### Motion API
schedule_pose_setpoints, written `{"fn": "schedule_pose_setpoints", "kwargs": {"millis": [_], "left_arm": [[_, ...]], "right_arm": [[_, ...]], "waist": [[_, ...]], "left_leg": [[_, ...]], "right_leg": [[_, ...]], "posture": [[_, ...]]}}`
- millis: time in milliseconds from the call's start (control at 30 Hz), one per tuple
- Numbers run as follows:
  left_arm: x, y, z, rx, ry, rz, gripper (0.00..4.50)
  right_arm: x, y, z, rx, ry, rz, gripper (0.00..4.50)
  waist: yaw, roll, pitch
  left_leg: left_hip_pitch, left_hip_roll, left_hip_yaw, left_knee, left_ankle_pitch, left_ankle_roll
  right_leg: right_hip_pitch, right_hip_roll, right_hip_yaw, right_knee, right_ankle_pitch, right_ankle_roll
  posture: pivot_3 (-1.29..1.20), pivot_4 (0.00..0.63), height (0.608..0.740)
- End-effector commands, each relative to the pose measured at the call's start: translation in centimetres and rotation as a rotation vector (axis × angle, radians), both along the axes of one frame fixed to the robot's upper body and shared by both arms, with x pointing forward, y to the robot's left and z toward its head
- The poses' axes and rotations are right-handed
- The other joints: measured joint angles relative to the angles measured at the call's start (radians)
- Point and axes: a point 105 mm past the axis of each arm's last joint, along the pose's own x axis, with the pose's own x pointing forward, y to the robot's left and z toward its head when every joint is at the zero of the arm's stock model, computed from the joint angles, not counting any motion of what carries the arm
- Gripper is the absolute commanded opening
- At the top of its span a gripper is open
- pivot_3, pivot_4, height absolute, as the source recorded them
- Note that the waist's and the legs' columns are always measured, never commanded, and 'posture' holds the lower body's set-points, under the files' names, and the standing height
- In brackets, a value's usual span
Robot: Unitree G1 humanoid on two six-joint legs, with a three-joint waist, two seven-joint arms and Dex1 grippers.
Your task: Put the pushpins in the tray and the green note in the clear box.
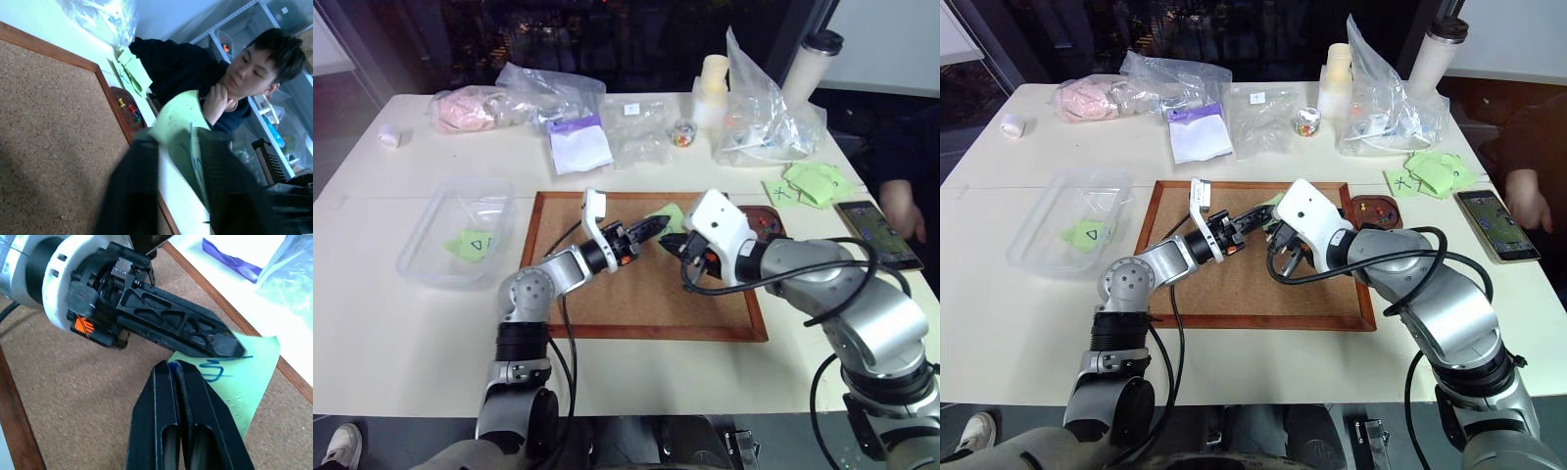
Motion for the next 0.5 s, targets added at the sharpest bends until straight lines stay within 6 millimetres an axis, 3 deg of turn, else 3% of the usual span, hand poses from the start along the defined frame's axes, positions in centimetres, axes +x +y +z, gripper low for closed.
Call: {"fn": "schedule_pose_setpoints", "kwargs": {"millis": [33,367,500], "left_arm": [[-0.1,-0.1,1.3,-0.023,-0.048,-0.007,0.04],[0.4,0.2,-0.5,0.143,-0.149,0.037,0.04],[-0.1,0.2,-0.1,0.177,-0.209,0.016,0.04]], "right_arm": [[-0.3,-0.2,1.5,0.003,-0.072,0.01,0.0],[1.4,-3.4,4.9,0.071,-0.125,-0.101,0.0],[2.9,-5.3,4.6,0.087,-0.11,-0.179,0.0]], "waist": [[0.0,0.0,0.0],[0.001,0.0,0.0],[0.002,0.0,0.0]], "left_leg": [[0.0,0.0,0.0,0.0,0.0,0.0],[0.0,0.0,0.0,0.0,0.001,-0.002],[0.0,0.0,0.0,0.0,0.001,-0.002]], "right_leg": [[0.0,0.0,0.0,0.0,0.0,0.0],[0.0,0.0,0.0,0.0,0.0,0.0],[0.0,0.0,0.0,0.0,0.0,0.0]], "posture": [[0.0,0.15,0.74],[0.0,0.15,0.74],[0.0,0.15,0.74]]}}
